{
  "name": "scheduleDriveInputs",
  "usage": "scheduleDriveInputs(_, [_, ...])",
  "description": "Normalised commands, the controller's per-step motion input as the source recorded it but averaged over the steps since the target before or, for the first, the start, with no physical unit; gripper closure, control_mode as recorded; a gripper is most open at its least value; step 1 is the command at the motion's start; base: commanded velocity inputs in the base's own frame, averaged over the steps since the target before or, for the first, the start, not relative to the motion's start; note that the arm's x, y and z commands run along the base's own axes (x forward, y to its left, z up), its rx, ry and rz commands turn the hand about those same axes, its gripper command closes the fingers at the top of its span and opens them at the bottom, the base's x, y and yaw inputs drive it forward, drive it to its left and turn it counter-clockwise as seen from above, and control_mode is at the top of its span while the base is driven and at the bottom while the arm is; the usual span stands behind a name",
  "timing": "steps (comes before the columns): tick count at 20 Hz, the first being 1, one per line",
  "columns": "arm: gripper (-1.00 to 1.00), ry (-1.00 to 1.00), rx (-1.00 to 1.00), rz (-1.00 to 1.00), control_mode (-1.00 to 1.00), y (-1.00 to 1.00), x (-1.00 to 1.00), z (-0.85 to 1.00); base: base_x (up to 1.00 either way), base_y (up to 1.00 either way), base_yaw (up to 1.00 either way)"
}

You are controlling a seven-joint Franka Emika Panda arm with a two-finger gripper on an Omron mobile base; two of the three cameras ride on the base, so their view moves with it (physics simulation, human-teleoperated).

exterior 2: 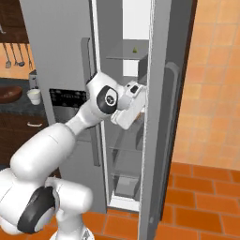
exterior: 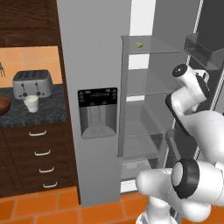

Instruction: Grab a lemon wedge from the fridge and one ice cube from the ice bowl, and put them in the glass of lemonade.

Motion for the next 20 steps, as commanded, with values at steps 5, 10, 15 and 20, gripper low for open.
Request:
scheduleDriveInputs(5, [-1.00,-0.32,-0.20,0.03,-1.00,0.96,-0.59,0.33,0.00,0.00,0.00])
scheduleDriveInputs(10, [-1.00,-0.48,-0.03,-0.04,-1.00,1.00,-0.37,0.46,0.00,0.00,0.00])
scheduleDriveInputs(15, [-1.00,-0.59,0.23,-0.10,-1.00,0.87,-0.59,0.12,0.00,0.00,0.00])
scheduleDriveInputs(20, [-1.00,-0.45,0.44,-0.12,-1.00,1.00,-0.60,0.00,0.00,0.00,0.00])
